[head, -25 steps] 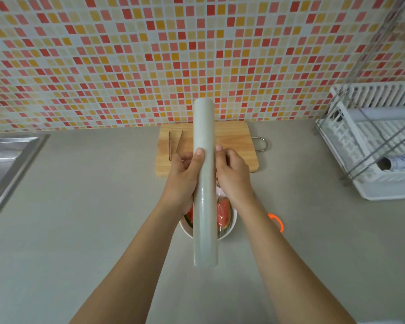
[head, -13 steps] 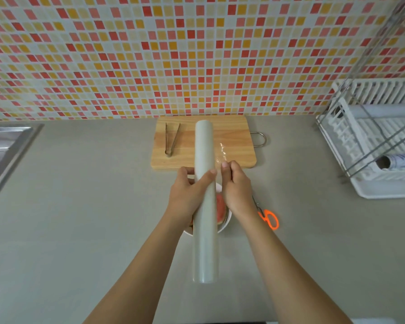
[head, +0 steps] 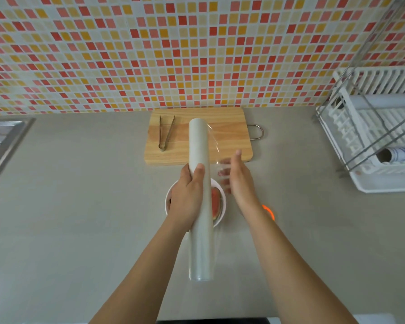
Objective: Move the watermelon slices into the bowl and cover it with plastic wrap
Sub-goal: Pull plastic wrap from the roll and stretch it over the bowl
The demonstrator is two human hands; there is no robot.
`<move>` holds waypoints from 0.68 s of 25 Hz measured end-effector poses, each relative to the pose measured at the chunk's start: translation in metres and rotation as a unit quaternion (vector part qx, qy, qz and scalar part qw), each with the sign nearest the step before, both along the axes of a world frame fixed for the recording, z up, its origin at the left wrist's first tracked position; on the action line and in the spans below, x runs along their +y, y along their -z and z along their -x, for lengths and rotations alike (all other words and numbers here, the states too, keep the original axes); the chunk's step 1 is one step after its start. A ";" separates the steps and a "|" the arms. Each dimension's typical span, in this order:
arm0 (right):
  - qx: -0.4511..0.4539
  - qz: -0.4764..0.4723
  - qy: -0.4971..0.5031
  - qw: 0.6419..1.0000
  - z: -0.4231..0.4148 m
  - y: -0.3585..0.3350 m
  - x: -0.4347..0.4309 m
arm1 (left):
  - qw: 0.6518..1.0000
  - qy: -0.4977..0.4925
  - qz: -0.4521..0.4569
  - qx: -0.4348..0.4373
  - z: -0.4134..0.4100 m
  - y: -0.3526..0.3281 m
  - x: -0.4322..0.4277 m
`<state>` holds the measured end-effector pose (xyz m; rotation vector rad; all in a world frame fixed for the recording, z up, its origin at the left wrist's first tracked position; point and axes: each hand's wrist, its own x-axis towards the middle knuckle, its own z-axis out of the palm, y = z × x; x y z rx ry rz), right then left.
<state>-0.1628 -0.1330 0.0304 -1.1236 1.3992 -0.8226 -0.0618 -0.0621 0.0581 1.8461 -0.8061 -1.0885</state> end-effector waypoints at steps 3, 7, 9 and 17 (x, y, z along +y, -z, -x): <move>-0.042 0.020 -0.013 0.999 -0.004 -0.020 -0.030 | 1.000 0.006 -0.016 -0.002 0.004 0.001 0.000; -0.052 0.009 -0.021 0.998 -0.012 -0.032 -0.059 | 1.000 0.009 -0.019 -0.015 0.010 0.001 0.002; -0.051 0.018 -0.001 0.999 -0.010 -0.033 -0.065 | 1.000 0.004 -0.016 -0.018 0.011 0.000 0.002; -0.040 -0.131 -0.019 0.990 0.003 -0.021 -0.044 | 0.999 -0.006 -0.013 -0.037 0.012 0.000 -0.008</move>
